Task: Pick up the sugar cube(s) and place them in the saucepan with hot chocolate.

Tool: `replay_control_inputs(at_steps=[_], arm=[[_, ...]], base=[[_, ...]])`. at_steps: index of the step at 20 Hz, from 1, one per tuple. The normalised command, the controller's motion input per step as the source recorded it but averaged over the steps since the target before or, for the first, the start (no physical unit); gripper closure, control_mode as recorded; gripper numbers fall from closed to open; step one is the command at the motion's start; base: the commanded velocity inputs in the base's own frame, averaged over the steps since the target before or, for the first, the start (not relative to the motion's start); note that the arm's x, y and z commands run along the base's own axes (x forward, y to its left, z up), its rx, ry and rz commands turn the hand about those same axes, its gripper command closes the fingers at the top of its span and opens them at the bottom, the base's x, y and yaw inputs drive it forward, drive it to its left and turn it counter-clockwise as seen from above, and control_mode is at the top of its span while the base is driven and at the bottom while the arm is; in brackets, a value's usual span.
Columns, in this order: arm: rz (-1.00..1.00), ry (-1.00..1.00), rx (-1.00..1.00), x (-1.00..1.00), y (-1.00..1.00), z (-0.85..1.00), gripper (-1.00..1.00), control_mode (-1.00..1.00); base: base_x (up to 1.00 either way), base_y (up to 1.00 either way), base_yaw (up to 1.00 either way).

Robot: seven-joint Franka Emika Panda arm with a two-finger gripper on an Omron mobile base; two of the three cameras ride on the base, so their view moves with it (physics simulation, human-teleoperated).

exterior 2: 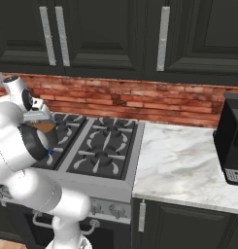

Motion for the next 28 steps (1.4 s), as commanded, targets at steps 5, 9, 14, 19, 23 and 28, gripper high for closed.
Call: replay_control_inputs(at_steps=[5,9,14,19,23,28], arm=[[0.00,0.01,0.00,0.10,0.00,-0.06,1.00,-1.00],[0.00,0.02,0.00,0.04,0.00,0.00,1.00,-1.00],[0.03,0.03,0.00,0.04,0.00,0.00,1.00,-1.00],[0.13,0.05,0.01,0.00,0.00,0.00,1.00,-1.00],[0.16,0.01,0.01,0.00,0.00,0.00,1.00,-1.00],[0.10,0.01,0.00,0.03,0.00,0.00,1.00,-1.00]], base=[[0.00,0.00,0.00],[0.00,0.00,0.00],[0.00,0.00,0.00],[0.00,0.00,0.00],[0.00,0.00,0.00],[0.00,0.00,0.00]])
